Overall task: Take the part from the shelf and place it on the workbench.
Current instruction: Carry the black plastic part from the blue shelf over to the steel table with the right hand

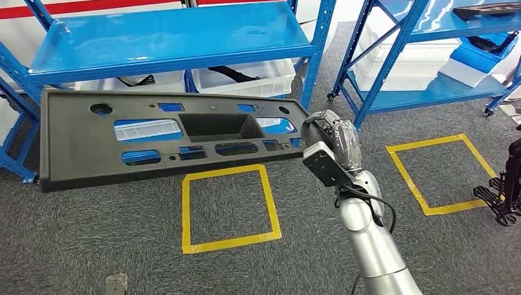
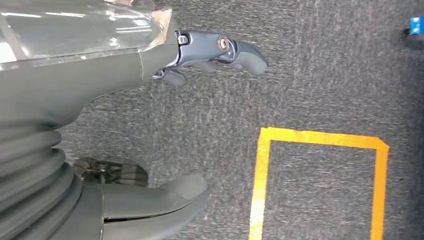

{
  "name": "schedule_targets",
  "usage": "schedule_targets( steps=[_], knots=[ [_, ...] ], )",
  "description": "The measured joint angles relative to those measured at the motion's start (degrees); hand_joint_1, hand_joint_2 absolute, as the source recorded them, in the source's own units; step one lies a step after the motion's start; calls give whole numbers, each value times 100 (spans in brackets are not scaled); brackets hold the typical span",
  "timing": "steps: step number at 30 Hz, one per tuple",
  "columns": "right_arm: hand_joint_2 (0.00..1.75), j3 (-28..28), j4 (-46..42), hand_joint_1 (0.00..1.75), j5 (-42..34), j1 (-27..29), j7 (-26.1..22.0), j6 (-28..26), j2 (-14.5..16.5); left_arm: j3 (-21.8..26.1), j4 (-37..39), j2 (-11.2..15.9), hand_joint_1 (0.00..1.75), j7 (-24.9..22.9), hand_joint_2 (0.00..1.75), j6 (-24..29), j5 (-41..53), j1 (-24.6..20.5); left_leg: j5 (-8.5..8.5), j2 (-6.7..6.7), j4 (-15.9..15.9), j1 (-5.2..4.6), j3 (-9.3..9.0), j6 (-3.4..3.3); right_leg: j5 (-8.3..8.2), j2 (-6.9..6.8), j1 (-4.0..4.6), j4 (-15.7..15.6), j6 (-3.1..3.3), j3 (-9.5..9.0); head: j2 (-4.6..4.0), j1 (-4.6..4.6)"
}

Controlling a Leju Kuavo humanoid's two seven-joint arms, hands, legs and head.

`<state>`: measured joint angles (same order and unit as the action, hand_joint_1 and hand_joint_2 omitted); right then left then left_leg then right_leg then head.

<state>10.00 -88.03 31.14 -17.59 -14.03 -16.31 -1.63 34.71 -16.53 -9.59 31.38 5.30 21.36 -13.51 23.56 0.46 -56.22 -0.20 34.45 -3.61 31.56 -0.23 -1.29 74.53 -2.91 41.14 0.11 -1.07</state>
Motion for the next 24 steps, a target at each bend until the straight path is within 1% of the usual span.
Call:
schedule_targets(
  steps=[1, 2, 3, 4, 5, 6, 7, 8, 9, 10, 11, 12, 13, 14, 15, 16, 17, 18, 19, 20, 21, 22, 23, 24],
  knots=[
    [175, -1, -11, 175, 42, -13, 32, 9, -1, 0, 1, 0, 0, 1, 175, 1, -11, 0, -55, 4, -5, -9, 70, 6, -94, 0, 5, -104, -48, -164, 0, -1],
    [175, -1, -24, 175, 71, -35, 58, 14, -1, 0, 1, 0, 0, 2, 175, 1, -19, 0, -106, 4, -12, -16, 133, 16, -216, 1, 7, -421, -78, -429, 0, 0],
    [175, -1, -42, 175, 97, -70, 75, 16, -1, -1, 1, -1, 0, 3, 175, 3, -25, -1, -154, 4, -22, -24, 192, 32, -286, 1, 15, -868, -73, -752, 0, 0],
    [175, -1, -69, 175, 126, -114, 87, 19, -2, -4, 1, -1, 0, 6, 175, 6, -27, -1, -204, 5, -33, -34, 241, 54, -297, 5, 37, -1320, -42, -1043, 0, 4],
    [175, 0, -97, 175, 161, -165, 101, 24, -2, -9, 1, -2, 0, 11, 175, 10, -29, -1, -259, 5, -31, -41, 278, 79, -284, 9, 60, -1645, -2, -1242, 0, 5],
    [175, 0, -127, 175, 203, -227, 131, 38, -6, -15, 1, -3, 0, 17, 175, 14, -33, 2, -315, 7, -25, -43, 307, 106, -253, 15, 89, -1827, 35, -1335, 0, 6],
    [175, 0, -155, 175, 244, -297, 177, 62, -10, -21, 1, -2, 0, 22, 175, 21, -37, 7, -375, 8, -10, -44, 325, 136, -269, 21, 110, -1881, 64, -1336, 0, 9],
    [175, 0, -176, 175, 283, -378, 239, 98, -14, -25, 2, 2, 0, 28, 175, 40, -42, 16, -410, 5, 3, -43, 346, 167, -320, 20, 75, -1876, 96, -1289, 0, 7],
    [175, 0, -193, 175, 316, -476, 306, 146, -19, -26, 2, 11, 0, 34, 175, 66, -47, 28, -355, -5, -34, -38, 384, 204, -373, 16, 38, -1888, 136, -1246, 0, 12],
    [175, 1, -204, 175, 337, -586, 369, 196, -20, -27, 3, 23, 0, 42, 175, 93, -50, 41, -191, -19, -171, -30, 450, 244, -438, 7, -4, -1894, 195, -1194, 0, 18],
    [175, 1, -211, 175, 350, -705, 424, 246, -21, -27, 3, 37, 0, 50, 175, 118, -52, 54, 71, -36, -446, -12, 553, 284, -504, -3, -45, -1896, 240, -1131, 0, 21],
    [175, 1, -213, 175, 354, -820, 465, 286, -21, -27, 3, 49, 0, 56, 175, 131, -54, 66, 378, -51, -830, 13, 676, 323, -566, -9, -41, -1886, 268, -1065, 0, 27],
    [175, 1, -213, 175, 354, -920, 491, 312, -22, -27, 3, 57, 0, 61, 175, 136, -55, 77, 631, -59, -1266, 39, 794, 360, -629, -14, -40, -1874, 283, -983, 0, 27],
    [175, 1, -213, 175, 355, -996, 506, 325, -22, -27, 3, 65, 0, 64, 175, 142, -55, 85, 761, -62, -1621, 68, 864, 395, -690, -16, -42, -1861, 272, -899, 0, 29],
    [175, 2, -213, 175, 356, -1050, 511, 330, -22, -27, 3, 72, 0, 67, 175, 158, -55, 91, 758, -60, -1798, 99, 845, 428, -745, -19, -47, -1844, 255, -815, 0, 29],
    [175, 3, -213, 175, 360, -1095, 511, 337, -22, -27, 3, 81, 0, 71, 175, 180, -55, 96, 655, -59, -1772, 132, 722, 458, -794, -22, -59, -1820, 227, -730, 0, 29],
    [175, 5, -212, 175, 364, -1143, 511, 348, -23, -26, 3, 92, 0, 81, 175, 210, -55, 99, 507, -57, -1532, 165, 493, 485, -835, -25, -76, -1786, 198, -649, 0, 29],
    [175, 8, -211, 175, 368, -1210, 511, 361, -26, -26, 3, 103, 0, 95, 175, 242, -60, 101, 425, -58, -1153, 197, 207, 512, -868, -25, -90, -1740, 166, -571, 0, 30],
    [175, 8, -210, 175, 368, -1293, 511, 376, -31, -26, 3, 115, 0, 113, 175, 268, -69, 104, 419, -68, -755, 202, -68, 523, -900, -23, -91, -1693, 127, -499, 0, 31],
    [175, 9, -205, 175, 363, -1379, 514, 391, -37, -26, 3, 126, 0, 132, 175, 290, -79, 113, 454, -77, -460, 199, -257, 515, -936, -20, -86, -1661, 83, -448, 0, 26],
    [175, 12, -199, 175, 355, -1456, 516, 403, -42, -26, 4, 137, 0, 150, 175, 304, -89, 129, 510, -90, -287, 181, -349, 492, -975, -18, -72, -1646, 30, -414, 0, 24],
    [175, 15, -191, 175, 343, -1514, 518, 414, -49, -26, 5, 149, 0, 164, 175, 315, -94, 152, 513, -99, -240, 149, -359, 445, -1024, -15, -59, -1655, -30, -396, 0, 20],
    [175, 17, -180, 175, 330, -1544, 521, 421, -61, -26, 7, 158, 0, 172, 175, 320, -91, 178, 469, -97, -238, 133, -317, 376, -1075, -15, -45, -1678, -92, -384, 0, 17],
    [175, 16, -172, 175, 316, -1557, 522, 424, -76, -25, 8, 166, 0, 176, 175, 323, -77, 199, 407, -89, -216, 117, -278, 298, -1062, -17, -42, -1665, -125, -350, 0, 19]
  ],
)
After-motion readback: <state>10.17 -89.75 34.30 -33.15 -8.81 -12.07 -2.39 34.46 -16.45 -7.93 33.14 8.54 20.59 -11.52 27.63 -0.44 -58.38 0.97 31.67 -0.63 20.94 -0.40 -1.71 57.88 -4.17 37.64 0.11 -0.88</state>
